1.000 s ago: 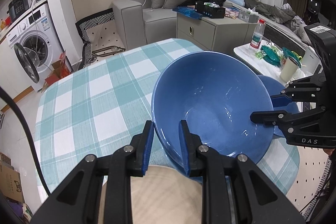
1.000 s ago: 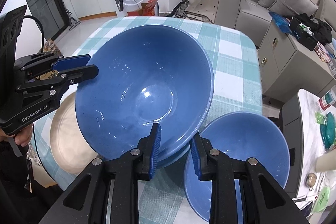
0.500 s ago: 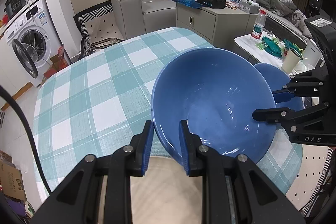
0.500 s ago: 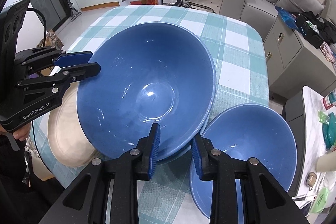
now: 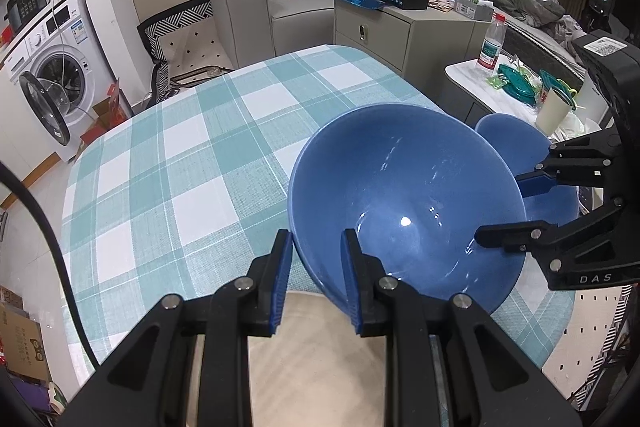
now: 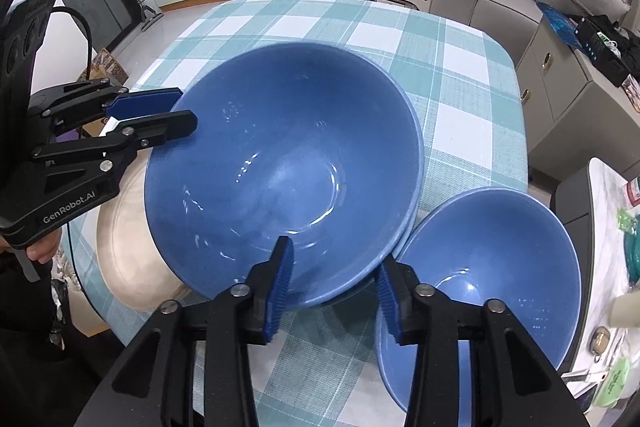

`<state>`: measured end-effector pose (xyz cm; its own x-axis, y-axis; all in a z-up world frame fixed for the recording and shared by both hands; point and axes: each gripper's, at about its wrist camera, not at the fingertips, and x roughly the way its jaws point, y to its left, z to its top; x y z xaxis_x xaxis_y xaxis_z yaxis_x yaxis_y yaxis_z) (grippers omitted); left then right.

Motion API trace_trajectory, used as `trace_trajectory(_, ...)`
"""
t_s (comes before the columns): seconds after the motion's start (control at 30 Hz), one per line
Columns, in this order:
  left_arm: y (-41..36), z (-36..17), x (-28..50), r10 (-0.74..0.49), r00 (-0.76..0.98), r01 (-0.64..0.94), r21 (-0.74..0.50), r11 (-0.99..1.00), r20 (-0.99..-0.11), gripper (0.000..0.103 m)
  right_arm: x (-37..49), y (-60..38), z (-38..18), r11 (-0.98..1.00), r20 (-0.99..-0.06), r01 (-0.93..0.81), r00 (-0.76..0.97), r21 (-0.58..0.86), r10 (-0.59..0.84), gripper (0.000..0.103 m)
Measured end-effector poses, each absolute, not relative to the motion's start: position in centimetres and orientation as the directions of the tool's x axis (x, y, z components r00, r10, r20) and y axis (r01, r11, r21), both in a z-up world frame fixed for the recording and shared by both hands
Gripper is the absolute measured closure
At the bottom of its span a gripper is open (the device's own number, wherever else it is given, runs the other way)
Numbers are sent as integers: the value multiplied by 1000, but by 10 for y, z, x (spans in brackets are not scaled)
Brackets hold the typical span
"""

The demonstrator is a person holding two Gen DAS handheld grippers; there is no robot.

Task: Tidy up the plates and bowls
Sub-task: 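Carry the held blue bowls with both tools toward the beige plates, then lower the blue bowl onto the tablecloth and open the left tool while the right tool releases its bowl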

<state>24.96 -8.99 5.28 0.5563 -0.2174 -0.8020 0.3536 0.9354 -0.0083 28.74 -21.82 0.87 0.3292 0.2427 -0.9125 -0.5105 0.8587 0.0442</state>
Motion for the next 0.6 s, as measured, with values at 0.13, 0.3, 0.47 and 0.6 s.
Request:
trace_trajectory(0.13, -90, 52, 250, -225, 556, 361, -11, 933, -800, 78, 286, -216, 8, 852, -913, -524, 339, 18, 228, 52)
trace_trajectory(0.3, -91, 53, 250, -235, 553, 375, -13, 927, -800, 77, 284, -215, 8, 846, -916, -533, 343, -6, 210, 44)
trace_trajectory(0.47, -92, 54, 249, -233, 553, 374, -12, 927, -800, 77, 282, -214, 5, 841, -921, -541, 338, -22, 194, 40)
trace_trajectory(0.6, -90, 53, 249, -229, 552, 369, -11, 929, -802, 77, 280, -217, 6, 839, -920, -543, 339, -22, 196, 39)
